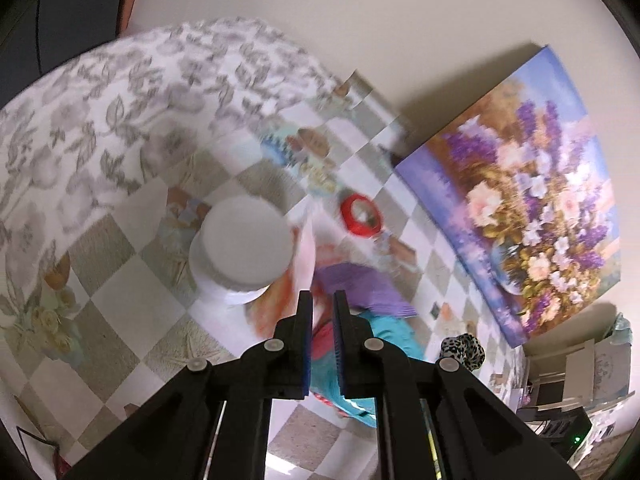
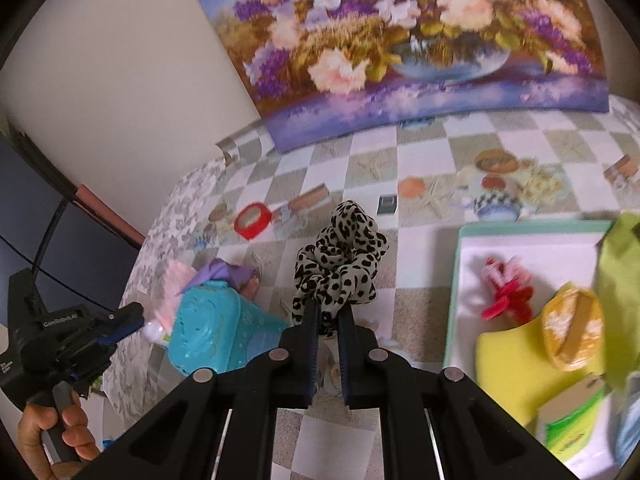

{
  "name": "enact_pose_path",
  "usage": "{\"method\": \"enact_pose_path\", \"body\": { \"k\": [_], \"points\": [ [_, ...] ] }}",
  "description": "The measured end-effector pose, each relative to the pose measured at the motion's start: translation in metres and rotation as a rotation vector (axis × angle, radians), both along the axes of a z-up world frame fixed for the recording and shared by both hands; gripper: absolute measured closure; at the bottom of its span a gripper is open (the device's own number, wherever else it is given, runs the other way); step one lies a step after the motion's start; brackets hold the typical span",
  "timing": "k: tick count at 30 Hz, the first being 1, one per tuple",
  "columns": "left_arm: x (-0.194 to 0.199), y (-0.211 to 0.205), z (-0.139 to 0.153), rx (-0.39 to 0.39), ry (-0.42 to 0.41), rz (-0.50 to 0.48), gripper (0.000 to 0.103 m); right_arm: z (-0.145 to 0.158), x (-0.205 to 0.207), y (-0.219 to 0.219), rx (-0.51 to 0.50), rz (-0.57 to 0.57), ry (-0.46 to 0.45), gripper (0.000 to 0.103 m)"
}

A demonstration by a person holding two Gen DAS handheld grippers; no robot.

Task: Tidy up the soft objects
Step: 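Lift the pink towel and leopard scrunchie up with both grippers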

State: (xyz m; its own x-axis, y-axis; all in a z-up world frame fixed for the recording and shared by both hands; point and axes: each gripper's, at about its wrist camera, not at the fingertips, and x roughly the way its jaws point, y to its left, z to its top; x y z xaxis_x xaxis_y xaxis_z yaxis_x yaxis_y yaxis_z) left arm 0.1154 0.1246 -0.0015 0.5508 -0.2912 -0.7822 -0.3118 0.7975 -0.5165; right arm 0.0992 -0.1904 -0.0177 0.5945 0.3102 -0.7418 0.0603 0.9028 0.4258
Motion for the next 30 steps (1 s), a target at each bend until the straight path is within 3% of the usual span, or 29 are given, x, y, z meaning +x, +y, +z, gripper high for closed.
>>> {"method": "enact_pose_path", "body": {
  "k": [4,10,12,14,16,21,30],
  "points": [
    [-0.002,-0.005,0.014,0.026,-0.030,-0.014,0.094,0.017,-0.006,-0.006,-0.017,-0.005,-0.032,0.094],
    [0.001,-0.007,-0.006,0.050,0.066,-0.023,0.093,0.020,-0.009,-0.009,-0.038,-0.001,-0.030,0.094],
    [0.002,-0.007,-0.012,0.073,0.097,-0.017,0.089,0.016,-0.008,-0.009,-0.039,0.001,-0.016,0.094],
    [0.004,-0.008,-0.017,0.086,0.118,-0.019,0.069,0.014,-0.007,-0.009,-0.042,0.004,-0.008,0.094],
    [0.005,-0.010,-0.020,0.094,0.128,-0.024,0.062,0.013,-0.007,-0.009,-0.041,0.005,-0.005,0.094],
    [0.011,-0.013,-0.038,0.109,0.164,-0.028,0.062,0.012,-0.006,-0.008,-0.044,0.011,0.000,0.094],
    [0.016,-0.008,-0.080,0.037,0.252,0.010,0.062,0.010,-0.004,-0.011,-0.042,0.005,0.011,0.094]
  ]
}}
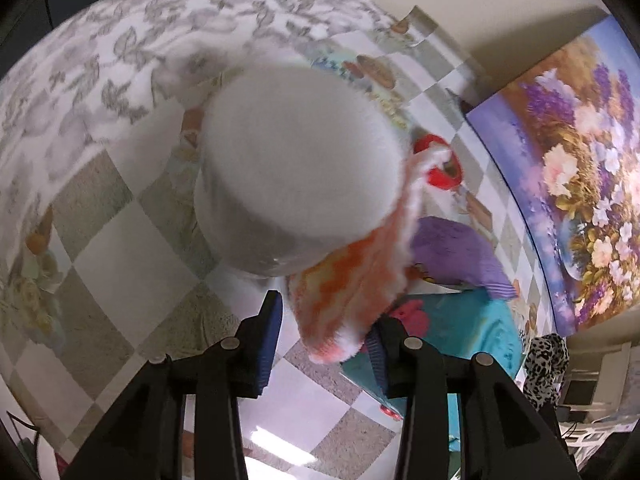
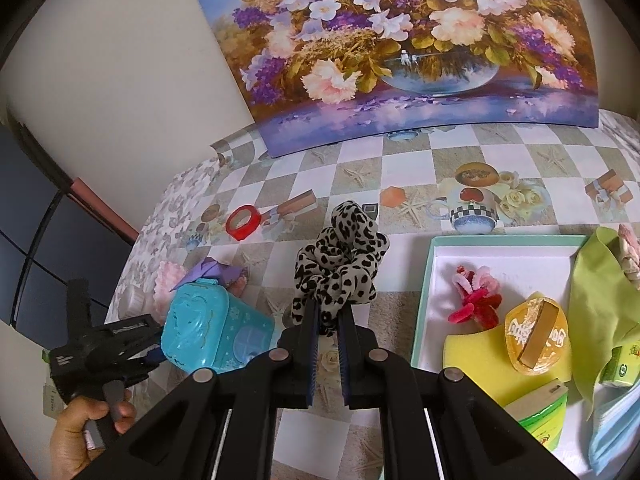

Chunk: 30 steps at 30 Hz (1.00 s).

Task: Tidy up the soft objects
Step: 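Lift the pink towel and leopard scrunchie up with both grippers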

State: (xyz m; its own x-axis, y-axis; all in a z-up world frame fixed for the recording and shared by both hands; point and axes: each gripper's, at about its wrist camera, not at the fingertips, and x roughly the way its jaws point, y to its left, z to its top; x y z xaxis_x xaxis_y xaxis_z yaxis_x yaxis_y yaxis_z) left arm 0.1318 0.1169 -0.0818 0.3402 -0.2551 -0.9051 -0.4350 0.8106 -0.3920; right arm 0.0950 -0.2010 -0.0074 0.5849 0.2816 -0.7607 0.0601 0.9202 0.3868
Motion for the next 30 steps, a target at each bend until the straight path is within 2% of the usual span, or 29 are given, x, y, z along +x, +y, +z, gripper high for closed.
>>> {"method": "enact_pose_path", "body": {
  "k": [2,6,8,9,14,20,30],
  "points": [
    [-0.001,0.003,-0.003,-0.036,-0.005,0.017,0.062,0.000,0.000,0.000,-0.001,-0.001,0.002,0.094],
    [-0.001,0.003,-0.004,-0.050,-0.009,0.020,0.065,-0.001,0.001,0.000,-0.003,-0.003,0.007,0.094],
    [-0.003,0.005,-0.007,-0.082,-0.011,0.030,0.082,-0.002,0.001,0.000,-0.003,-0.003,0.009,0.094],
    [-0.003,0.006,-0.007,-0.075,-0.004,0.028,0.086,-0.002,0.001,0.000,-0.004,-0.002,0.009,0.094],
    [-0.004,0.007,-0.002,-0.086,-0.028,0.025,0.091,0.000,0.000,0.000,-0.003,-0.004,0.003,0.094],
    [-0.007,0.007,0.037,-0.065,-0.136,0.005,0.092,0.004,-0.002,-0.002,0.007,-0.010,-0.004,0.094],
    [-0.023,-0.003,0.121,-0.036,-0.360,-0.041,0.092,0.032,-0.017,-0.010,0.014,-0.026,-0.074,0.094]
  ]
}}
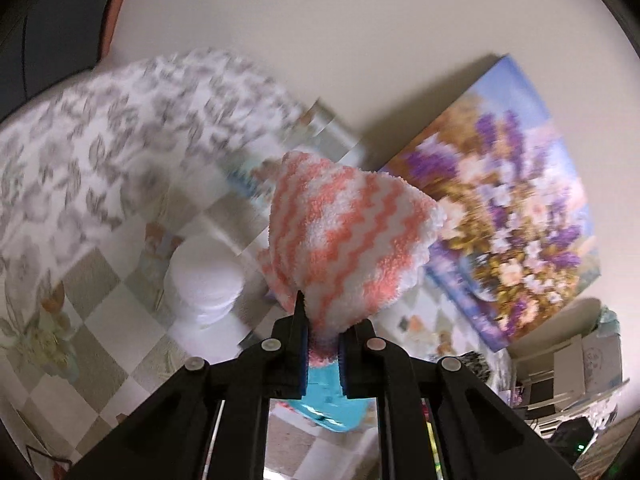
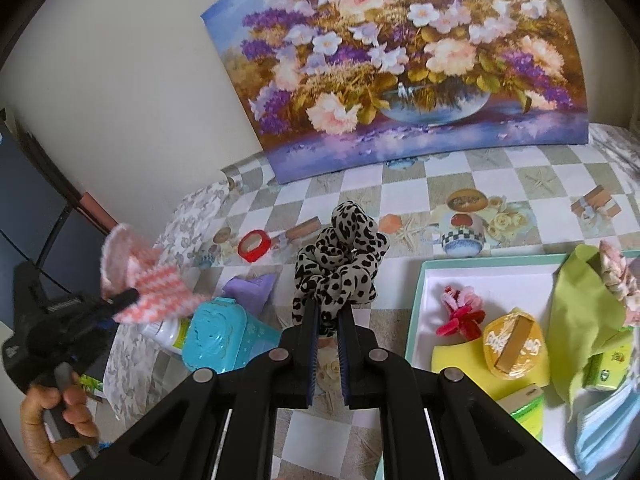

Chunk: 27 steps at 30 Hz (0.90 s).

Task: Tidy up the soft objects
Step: 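Lift the pink towel and leopard scrunchie up with both grippers, then carry the pink towel and leopard scrunchie over the white tray with both grippers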

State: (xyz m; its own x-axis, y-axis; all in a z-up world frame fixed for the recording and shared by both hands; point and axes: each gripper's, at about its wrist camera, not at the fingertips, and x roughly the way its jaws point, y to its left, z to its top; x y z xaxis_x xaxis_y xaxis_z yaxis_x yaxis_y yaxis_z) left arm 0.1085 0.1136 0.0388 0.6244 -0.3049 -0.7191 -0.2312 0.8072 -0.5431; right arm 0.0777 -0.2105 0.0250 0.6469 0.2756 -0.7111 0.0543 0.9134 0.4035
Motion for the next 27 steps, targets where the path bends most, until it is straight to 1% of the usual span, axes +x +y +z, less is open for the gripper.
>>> {"method": "enact_pose_path", "body": {
  "k": [2,8,11,15,17,21,24,27],
  "points": [
    [-0.003,-0.006,0.014,0.003,-0.036,-0.013,0.092,0.005,-0.004,-0.003,-0.006,-0.005,-0.009,0.094],
    [-0.009,-0.039,0.041,0.010,-0.109,-0.095,0.092,0.015,-0.016,-0.016,-0.037,-0.026,-0.019,0.094],
    [-0.012,-0.060,0.050,0.020,-0.126,-0.148,0.092,0.016,-0.022,-0.025,-0.047,-0.043,-0.015,0.094],
    [-0.016,-0.091,0.053,0.024,-0.131,-0.224,0.092,0.016,-0.032,-0.045,-0.054,-0.087,0.008,0.094],
    [-0.019,-0.109,0.055,0.026,-0.131,-0.273,0.092,0.016,-0.037,-0.058,-0.068,-0.119,0.022,0.094],
    [-0.025,-0.152,0.055,0.042,-0.130,-0.386,0.092,0.014,-0.051,-0.096,-0.098,-0.222,0.072,0.094],
    [-0.032,-0.191,0.054,0.065,-0.124,-0.486,0.091,0.008,-0.062,-0.125,-0.107,-0.299,0.121,0.094],
    [-0.041,-0.231,0.047,0.071,-0.103,-0.596,0.091,0.000,-0.072,-0.154,-0.109,-0.367,0.168,0.094]
  ]
}}
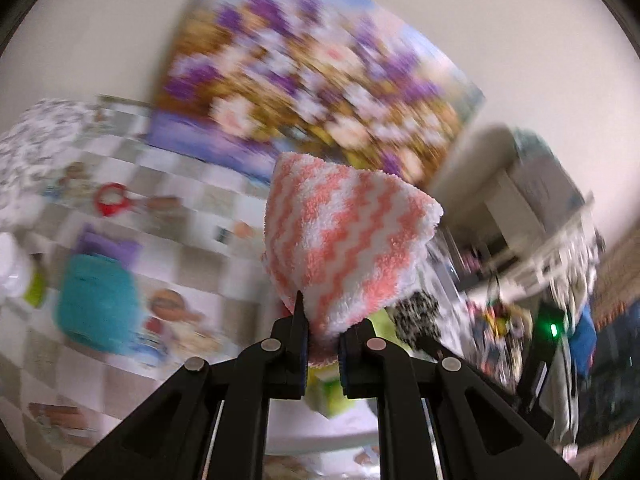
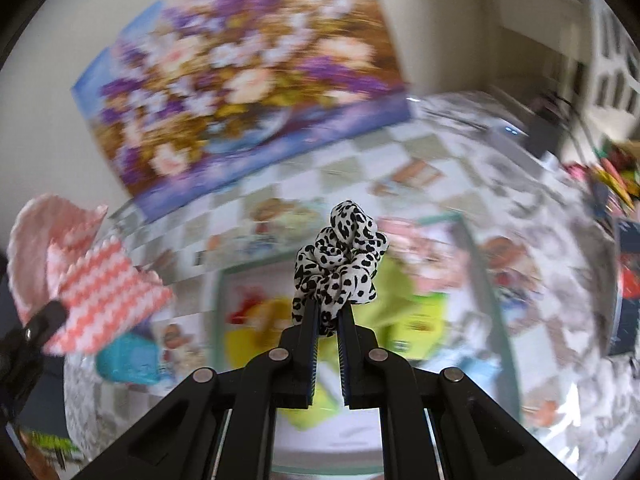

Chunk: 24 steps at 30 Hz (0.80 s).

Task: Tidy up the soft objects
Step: 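Carry the pink towel and leopard scrunchie over the white tray with both grippers, then release the scrunchie and pink towel into the tray, open both grippers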

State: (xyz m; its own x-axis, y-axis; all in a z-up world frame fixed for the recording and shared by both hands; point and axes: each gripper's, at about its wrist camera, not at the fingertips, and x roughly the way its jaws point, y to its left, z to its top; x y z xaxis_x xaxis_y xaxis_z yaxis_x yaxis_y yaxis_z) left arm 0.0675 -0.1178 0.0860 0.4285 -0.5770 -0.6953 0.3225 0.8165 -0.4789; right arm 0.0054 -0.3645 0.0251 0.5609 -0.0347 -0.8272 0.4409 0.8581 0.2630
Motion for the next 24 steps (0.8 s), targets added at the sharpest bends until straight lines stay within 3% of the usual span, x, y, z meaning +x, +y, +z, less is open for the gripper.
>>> {"method": "enact_pose_path", "body": {
  "k": [9,14,21,24],
  "points": [
    [-0.022,-0.078,-0.039,0.073,0.074,-0.209,0.091,-0.024,-0.014,-0.039,0.047,-0.082,0.068,0.093],
    [-0.021,-0.091,-0.080,0.164,0.167,-0.222,0.091,-0.057,-0.007,-0.037,0.091,-0.056,0.189,0.092],
    [-0.014,-0.083,-0.111,0.199,0.272,-0.195,0.090,-0.069,-0.005,-0.033,0.086,-0.040,0.238,0.090],
    [-0.010,-0.080,-0.113,0.182,0.308,-0.181,0.075,-0.067,-0.007,-0.033,0.085,-0.040,0.239,0.090]
  ]
}}
